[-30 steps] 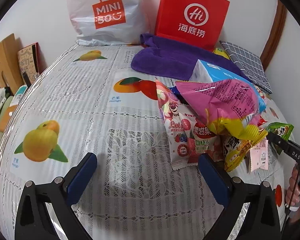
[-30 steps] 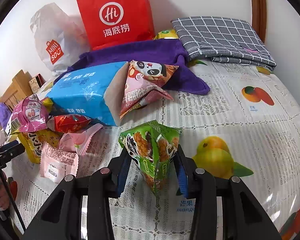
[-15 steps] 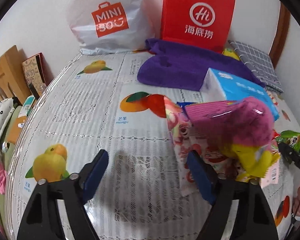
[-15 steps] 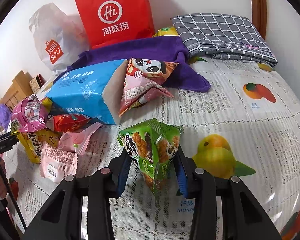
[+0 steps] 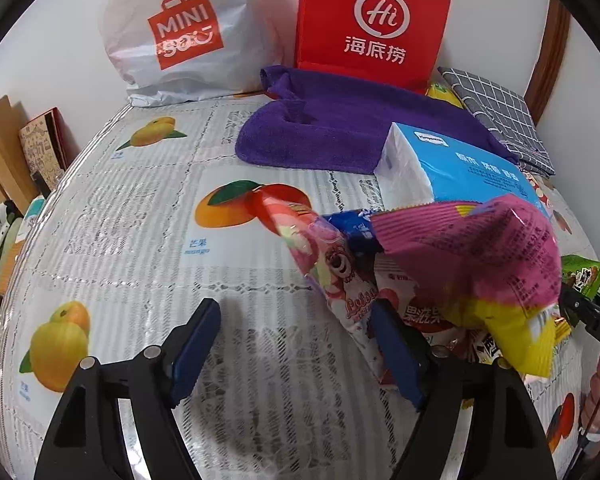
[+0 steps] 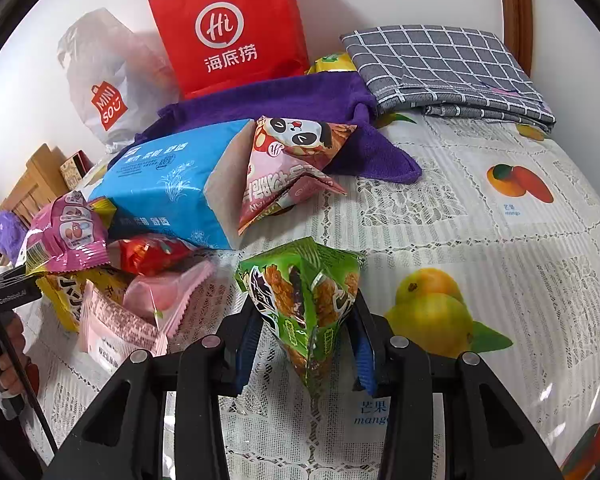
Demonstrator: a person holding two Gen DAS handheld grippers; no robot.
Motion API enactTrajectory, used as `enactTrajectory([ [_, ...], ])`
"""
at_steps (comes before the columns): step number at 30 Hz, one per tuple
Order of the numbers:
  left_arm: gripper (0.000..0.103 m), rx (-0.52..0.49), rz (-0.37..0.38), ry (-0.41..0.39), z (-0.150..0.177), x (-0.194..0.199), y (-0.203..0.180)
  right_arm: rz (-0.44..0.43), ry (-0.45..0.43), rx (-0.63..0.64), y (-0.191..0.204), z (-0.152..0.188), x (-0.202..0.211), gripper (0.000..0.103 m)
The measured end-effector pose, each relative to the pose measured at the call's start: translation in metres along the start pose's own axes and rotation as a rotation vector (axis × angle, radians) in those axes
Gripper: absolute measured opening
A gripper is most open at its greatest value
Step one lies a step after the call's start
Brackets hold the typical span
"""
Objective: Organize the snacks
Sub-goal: 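Grasp the pink Lotso stick pack with the left gripper while the right holds the green pack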
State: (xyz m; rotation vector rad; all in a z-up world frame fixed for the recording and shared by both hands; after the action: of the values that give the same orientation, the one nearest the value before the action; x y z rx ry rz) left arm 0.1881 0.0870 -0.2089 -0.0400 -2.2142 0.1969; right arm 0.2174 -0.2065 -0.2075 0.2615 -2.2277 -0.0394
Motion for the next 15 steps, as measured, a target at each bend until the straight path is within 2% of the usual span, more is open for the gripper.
enactTrajectory([
  [2,0.076,-0.018,-0.012,-0.008,0.001,-0.002,-0.002,0.001,0.000,0.001,0.000,0.000,0.000,0.042],
  [4,0.059,-0.029,0.026,-0.016,0.001,0.000,-0.004,0.002,0.000,0.002,0.000,0.000,0.000,0.042],
  [5,0.046,-0.029,0.051,-0.014,0.001,0.001,-0.005,0.001,0.000,0.001,0.000,0.000,0.000,0.042],
  [8,0.025,-0.020,0.078,-0.014,0.003,0.007,-0.003,0.000,-0.001,0.001,0.000,0.000,0.000,0.042],
  [9,0.022,-0.022,0.077,-0.015,0.004,0.010,-0.001,0.001,-0.001,0.001,0.000,0.000,0.000,0.042],
  [15,0.021,0.005,0.020,-0.023,0.009,0.024,0.022,-0.005,-0.001,-0.003,0.000,0.000,0.000,0.042],
])
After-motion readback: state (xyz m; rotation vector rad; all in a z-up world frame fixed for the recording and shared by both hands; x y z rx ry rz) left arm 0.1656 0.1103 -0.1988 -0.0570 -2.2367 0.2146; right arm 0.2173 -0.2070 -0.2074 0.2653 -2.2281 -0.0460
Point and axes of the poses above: each gripper's, at about its wrist camera, not at the fingertips, and x roughly against the way its jaws point, y to its left, z to its underside, the point moved 5 cm from there along -x, roughly the way its jaws point, and after that the axes turned 6 degrees about z, right-handed, at the moved point
